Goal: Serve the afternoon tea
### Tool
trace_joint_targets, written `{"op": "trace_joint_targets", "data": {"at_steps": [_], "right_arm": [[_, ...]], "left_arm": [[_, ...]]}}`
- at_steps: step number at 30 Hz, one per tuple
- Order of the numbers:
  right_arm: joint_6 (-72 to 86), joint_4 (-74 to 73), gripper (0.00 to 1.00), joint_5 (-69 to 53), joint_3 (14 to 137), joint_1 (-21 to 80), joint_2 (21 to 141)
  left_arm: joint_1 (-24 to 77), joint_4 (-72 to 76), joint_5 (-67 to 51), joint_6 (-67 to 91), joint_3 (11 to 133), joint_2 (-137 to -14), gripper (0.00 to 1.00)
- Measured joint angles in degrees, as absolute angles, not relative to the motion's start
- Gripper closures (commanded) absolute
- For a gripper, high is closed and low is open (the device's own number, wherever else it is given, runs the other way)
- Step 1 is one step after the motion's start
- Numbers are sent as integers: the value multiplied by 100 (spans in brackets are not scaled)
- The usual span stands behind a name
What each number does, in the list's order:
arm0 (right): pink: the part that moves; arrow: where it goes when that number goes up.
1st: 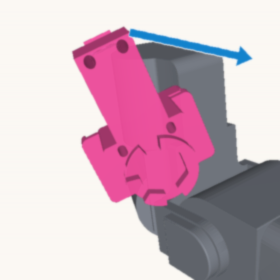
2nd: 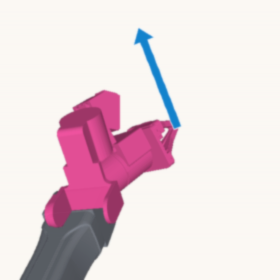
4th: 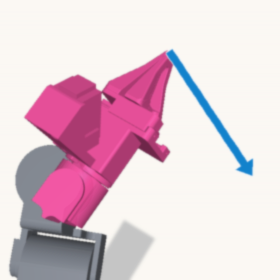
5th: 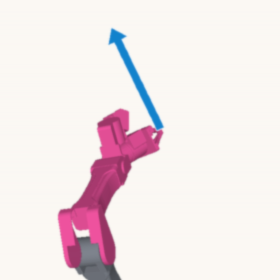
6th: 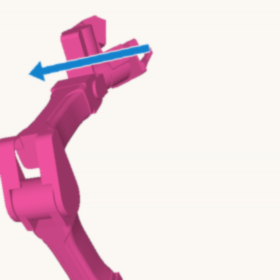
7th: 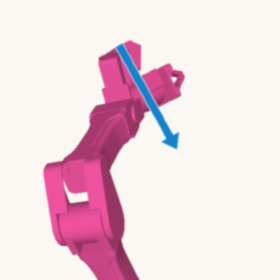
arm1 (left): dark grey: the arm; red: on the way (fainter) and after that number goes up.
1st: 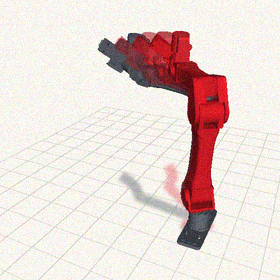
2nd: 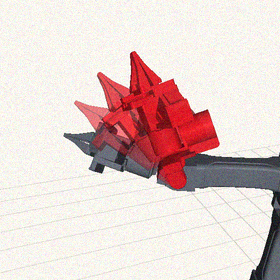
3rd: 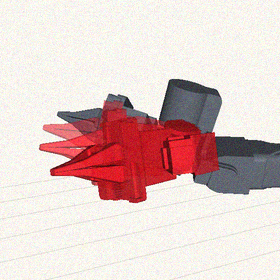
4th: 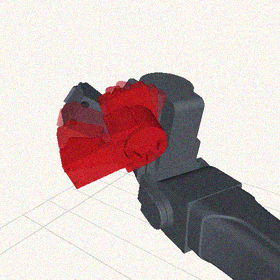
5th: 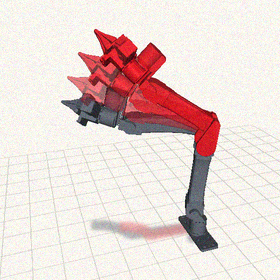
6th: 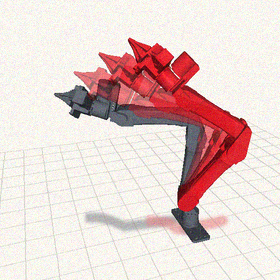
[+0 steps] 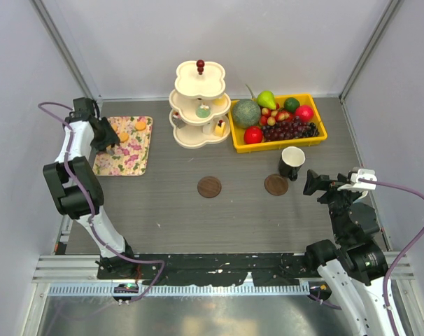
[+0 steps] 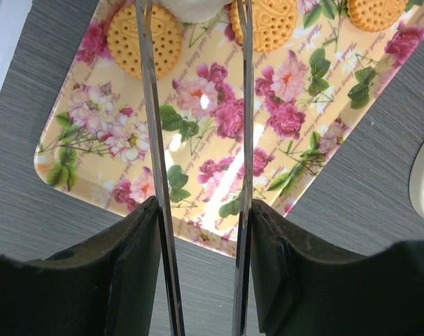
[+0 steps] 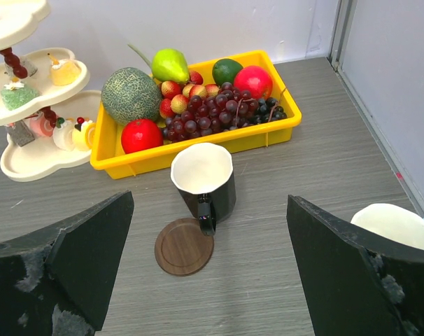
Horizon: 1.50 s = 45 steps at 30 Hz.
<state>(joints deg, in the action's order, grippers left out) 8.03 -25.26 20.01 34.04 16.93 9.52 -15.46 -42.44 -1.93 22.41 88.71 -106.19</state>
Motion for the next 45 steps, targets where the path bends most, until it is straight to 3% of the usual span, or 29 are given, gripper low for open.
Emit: {"op": "trace_joint_targets", "data": {"at_steps": [13, 29, 45], "right_arm": [[803, -2526, 2, 2001, 3404, 1693, 952], [803, -2523, 2, 1999, 3404, 1693, 952], [805, -2523, 2, 2001, 3404, 1693, 952]], "left_arm": [[-1551, -4254, -445, 2314, 8855, -10534, 68], [-1363, -4257, -1192, 2388, 8466, -8892, 68], [532, -4086, -1389, 2408, 9041, -8761, 68]]}}
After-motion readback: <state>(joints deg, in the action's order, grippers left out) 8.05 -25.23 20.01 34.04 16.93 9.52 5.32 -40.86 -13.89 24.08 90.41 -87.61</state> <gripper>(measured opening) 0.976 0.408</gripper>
